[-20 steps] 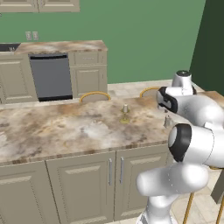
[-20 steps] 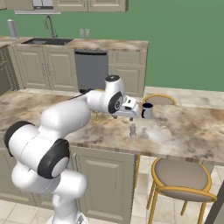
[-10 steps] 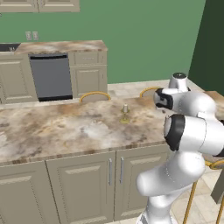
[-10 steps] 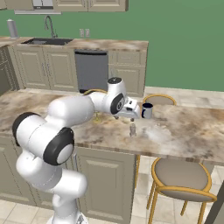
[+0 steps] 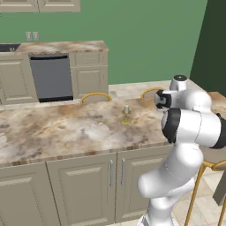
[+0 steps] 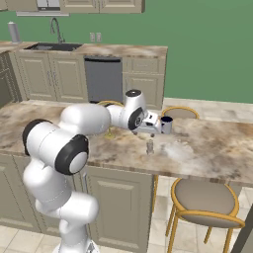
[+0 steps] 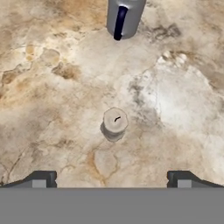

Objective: Pick the candle and candle from the dining table and place them in the open cabinet. Close the cabinet after placing the objects.

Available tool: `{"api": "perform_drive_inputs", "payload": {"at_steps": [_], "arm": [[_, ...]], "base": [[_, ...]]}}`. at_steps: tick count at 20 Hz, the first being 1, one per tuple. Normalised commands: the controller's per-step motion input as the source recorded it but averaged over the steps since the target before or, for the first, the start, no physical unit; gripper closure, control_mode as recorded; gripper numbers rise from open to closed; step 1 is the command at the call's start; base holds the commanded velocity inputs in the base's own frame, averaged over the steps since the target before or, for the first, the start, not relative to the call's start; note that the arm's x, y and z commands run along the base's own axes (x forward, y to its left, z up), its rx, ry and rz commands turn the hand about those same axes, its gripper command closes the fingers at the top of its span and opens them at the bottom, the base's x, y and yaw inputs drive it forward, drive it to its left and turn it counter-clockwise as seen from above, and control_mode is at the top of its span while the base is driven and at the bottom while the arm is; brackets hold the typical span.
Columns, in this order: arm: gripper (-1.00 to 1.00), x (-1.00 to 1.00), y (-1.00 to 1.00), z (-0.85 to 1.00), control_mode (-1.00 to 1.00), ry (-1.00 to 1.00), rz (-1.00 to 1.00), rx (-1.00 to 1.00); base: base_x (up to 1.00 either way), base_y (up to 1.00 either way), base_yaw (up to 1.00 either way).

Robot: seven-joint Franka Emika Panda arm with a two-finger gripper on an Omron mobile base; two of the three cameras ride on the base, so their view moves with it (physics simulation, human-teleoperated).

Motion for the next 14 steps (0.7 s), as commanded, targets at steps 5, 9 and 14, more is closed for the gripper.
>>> {"api": "perform_drive_inputs", "payload": {"at_steps": [5,9,14], "arm": [[-1.0,0.18,-0.16,-0.11,-1.0,0.0,0.0,0.0],[-1.0,0.15,-0.05,-0.18,-1.0,0.0,0.0,0.0],[-1.0,0.08,0.0,-0.18,-1.0,0.0,0.0,0.0]], "base": [[0.0,0.0,0.0],[0.0,0.0,0.0],[0.0,0.0,0.0]]}}
